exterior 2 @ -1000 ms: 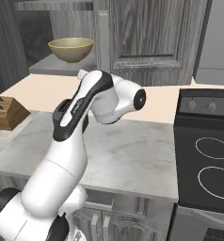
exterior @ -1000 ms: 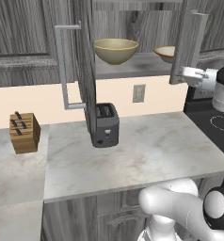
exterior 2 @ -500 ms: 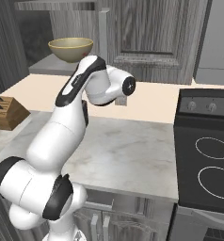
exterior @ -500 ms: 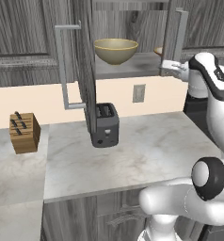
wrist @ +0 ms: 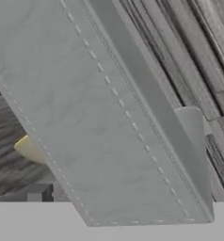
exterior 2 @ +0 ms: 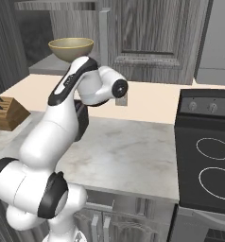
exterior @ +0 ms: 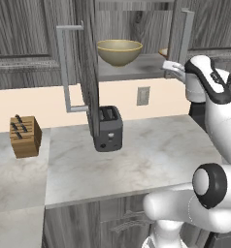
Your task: Open the cabinet. Pick the bowls from the counter and place them in the cabinet. Then close the cabinet.
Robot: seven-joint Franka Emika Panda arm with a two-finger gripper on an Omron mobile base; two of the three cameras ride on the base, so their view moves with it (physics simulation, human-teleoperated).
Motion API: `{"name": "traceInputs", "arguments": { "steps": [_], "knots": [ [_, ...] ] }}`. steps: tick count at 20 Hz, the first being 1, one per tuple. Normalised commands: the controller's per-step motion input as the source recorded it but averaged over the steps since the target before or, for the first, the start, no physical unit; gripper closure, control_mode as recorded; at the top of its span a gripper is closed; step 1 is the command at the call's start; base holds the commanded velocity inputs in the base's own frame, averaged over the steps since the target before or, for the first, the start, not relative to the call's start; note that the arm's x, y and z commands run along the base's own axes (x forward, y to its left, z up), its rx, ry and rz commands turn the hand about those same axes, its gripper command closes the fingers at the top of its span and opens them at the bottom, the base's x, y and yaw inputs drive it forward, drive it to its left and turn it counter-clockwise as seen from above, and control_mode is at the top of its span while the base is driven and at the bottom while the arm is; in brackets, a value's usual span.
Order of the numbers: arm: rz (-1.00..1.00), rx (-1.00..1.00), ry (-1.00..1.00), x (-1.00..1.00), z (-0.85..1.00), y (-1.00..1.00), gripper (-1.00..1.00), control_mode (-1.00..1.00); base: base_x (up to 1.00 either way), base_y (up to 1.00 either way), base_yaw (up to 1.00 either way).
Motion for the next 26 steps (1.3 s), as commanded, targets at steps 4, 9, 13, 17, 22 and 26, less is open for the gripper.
{"name": "traceInputs", "arguments": {
  "steps": [4,9,13,17,22,26],
  "knots": [
    [-0.04,0.0,0.0,0.85,0.0,0.11,-1.0,-1.0,0.0,0.0,0.0],
    [0.0,0.0,0.0,-0.02,0.19,0.0,-1.0,-1.0,0.0,0.0,0.0],
    [0.0,0.0,0.0,-0.43,0.31,0.06,-1.0,-1.0,0.0,0.0,0.0],
    [0.0,0.0,0.0,-0.39,0.23,0.39,-1.0,-1.0,0.0,0.0,0.0],
    [0.0,0.0,0.0,-0.41,0.15,0.49,-1.0,-1.0,0.0,0.0,0.0],
    [0.0,0.0,0.0,-0.55,0.24,0.26,-1.0,-1.0,0.0,0.0,0.0]
  ]
}}
